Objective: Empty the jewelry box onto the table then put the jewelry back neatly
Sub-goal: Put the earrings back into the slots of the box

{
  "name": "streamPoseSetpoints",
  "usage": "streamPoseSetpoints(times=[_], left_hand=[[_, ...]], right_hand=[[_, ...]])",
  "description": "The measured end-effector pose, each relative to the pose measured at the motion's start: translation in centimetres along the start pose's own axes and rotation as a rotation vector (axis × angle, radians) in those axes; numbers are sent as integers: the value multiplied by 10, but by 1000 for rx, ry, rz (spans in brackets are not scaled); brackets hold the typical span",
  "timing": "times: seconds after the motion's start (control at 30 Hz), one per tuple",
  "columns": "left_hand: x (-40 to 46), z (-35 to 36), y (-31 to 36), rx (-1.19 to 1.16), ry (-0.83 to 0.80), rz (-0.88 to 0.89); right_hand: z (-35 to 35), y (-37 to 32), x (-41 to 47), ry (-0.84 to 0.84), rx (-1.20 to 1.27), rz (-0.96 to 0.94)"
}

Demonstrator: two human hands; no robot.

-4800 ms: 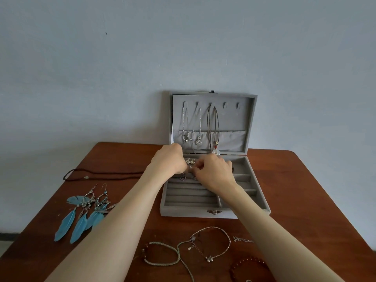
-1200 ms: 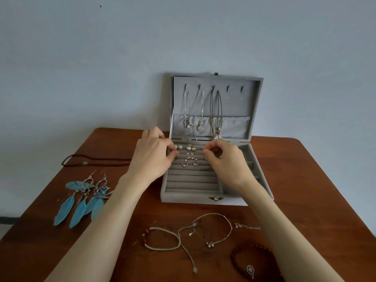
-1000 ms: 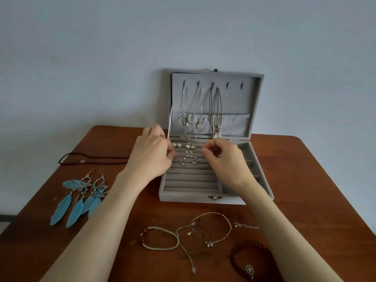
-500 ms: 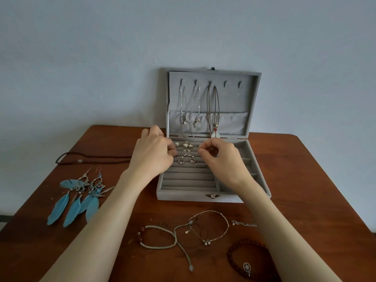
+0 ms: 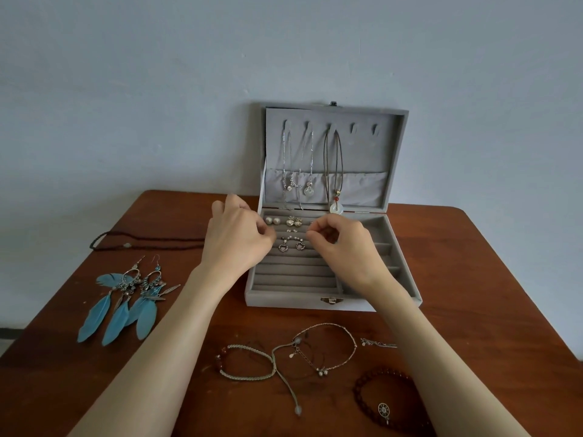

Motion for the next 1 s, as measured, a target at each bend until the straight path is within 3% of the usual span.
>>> streamPoseSetpoints(times=[0.5,0.77,0.9,1.0], left_hand=[[-2,-1,2,95,9,98],[-5,0,-4,-9,-174,143],[-5,-5,-13,-158,-247,69],[-8,0,-19,-130,-345,52]], right_hand=[[2,-2,-2,-7,-50,7],[7,4,7,-62,40,140],[18,-5,20,-216,27,200],[26,-13,32,-310,-85,205]])
Point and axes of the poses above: each hand's wrist, its own x-axis towards the middle knuckle, its own z-axis out of the palm, y = z × x, the point moved 8 cm from there along x, towards the middle knuckle, and after that the axes turned 8 degrees about -x, right-handed, at the moved point
